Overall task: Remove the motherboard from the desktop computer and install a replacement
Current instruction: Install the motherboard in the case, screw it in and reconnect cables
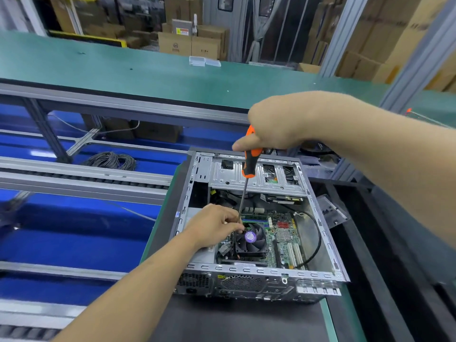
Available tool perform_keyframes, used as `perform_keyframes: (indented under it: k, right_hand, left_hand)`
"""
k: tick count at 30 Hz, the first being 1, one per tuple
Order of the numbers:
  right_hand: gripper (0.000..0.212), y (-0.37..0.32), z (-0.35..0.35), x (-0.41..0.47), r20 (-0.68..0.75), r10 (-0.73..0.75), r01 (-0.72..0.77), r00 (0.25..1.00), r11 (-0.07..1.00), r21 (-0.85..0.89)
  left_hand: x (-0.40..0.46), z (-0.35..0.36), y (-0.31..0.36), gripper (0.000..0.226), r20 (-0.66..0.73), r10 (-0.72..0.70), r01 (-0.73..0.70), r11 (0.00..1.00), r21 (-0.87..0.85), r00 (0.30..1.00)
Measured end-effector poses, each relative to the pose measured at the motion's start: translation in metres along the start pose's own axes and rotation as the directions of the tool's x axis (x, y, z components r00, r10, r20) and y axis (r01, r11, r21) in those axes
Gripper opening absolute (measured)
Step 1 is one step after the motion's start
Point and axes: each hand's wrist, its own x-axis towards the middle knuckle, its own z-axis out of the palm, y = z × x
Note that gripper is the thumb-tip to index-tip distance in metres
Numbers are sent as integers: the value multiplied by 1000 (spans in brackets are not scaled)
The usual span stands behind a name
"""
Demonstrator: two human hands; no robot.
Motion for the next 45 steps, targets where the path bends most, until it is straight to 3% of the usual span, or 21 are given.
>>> perform_keyframes:
  k: [4,7,10,12,13,15,17,18,20,24,26,28,30,33,35,37,39,41,43,45]
  right_hand:
    - [41,4,4,-4,-136,-299,310,944,948,66]
    - [22,8,0,-8,-142,-433,452,890,876,169]
    - [38,10,-1,-5,-60,-371,375,927,902,213]
    - [68,4,-1,-4,25,-138,131,990,976,175]
    - [72,0,0,-3,15,-69,67,998,992,106]
    - [59,-3,5,2,-125,-162,158,979,987,-40]
    - [30,-2,5,-2,-203,-357,368,912,929,20]
    - [14,2,3,-5,-178,-427,447,886,890,91]
    - [25,10,0,-7,-78,-453,459,888,870,178]
    - [65,4,-3,-3,2,-125,123,992,981,153]
    - [44,3,0,1,-98,-251,255,963,967,26]
    - [14,7,0,-1,-116,-399,409,909,910,72]
    - [34,10,-1,-4,-16,-375,374,927,920,117]
    - [64,3,-2,-4,-31,-171,174,985,967,186]
    - [46,6,-2,-2,-134,-277,295,951,945,139]
    - [19,8,-5,-7,-115,-384,397,916,908,134]
    - [43,7,-5,-9,-27,-365,364,931,914,180]
    - [55,-2,-3,-8,-31,-244,245,969,965,95]
    - [41,-2,0,-4,-146,-310,316,940,949,21]
    - [20,1,-3,-9,-91,-401,409,911,909,85]
  left_hand:
    - [-2,0,1,9,-11,-30,29,997,-73,999]
    - [-2,0,0,9,9,-32,33,996,-80,999]
    - [0,0,0,14,15,-48,49,996,-71,999]
    - [1,0,0,15,13,-53,54,996,-74,998]
    - [0,0,0,15,15,-53,54,996,-77,998]
    - [0,0,0,12,14,-45,46,997,-68,999]
    - [-1,0,0,11,4,-35,36,998,-42,999]
    - [-1,1,0,12,2,-26,26,999,-29,1000]
    - [0,0,0,16,6,1,-1,1000,-7,1000]
    - [0,0,-1,20,12,6,-6,1000,8,1000]
    - [0,0,-2,18,13,-4,5,1000,-20,1000]
    - [0,0,-2,18,9,-9,9,1000,-21,1000]
    - [0,1,-2,21,15,-9,9,1000,-6,1000]
    - [1,2,-4,21,19,-13,14,1000,-9,1000]
    - [1,3,-5,19,12,-17,17,1000,-9,1000]
    - [1,3,-6,19,13,-17,17,1000,5,1000]
    - [2,4,-7,22,18,-4,3,1000,15,1000]
    - [2,4,-8,23,11,2,-2,1000,24,1000]
    - [2,4,-8,23,13,-11,11,1000,21,1000]
    - [3,5,-9,26,0,9,-9,999,35,1000]
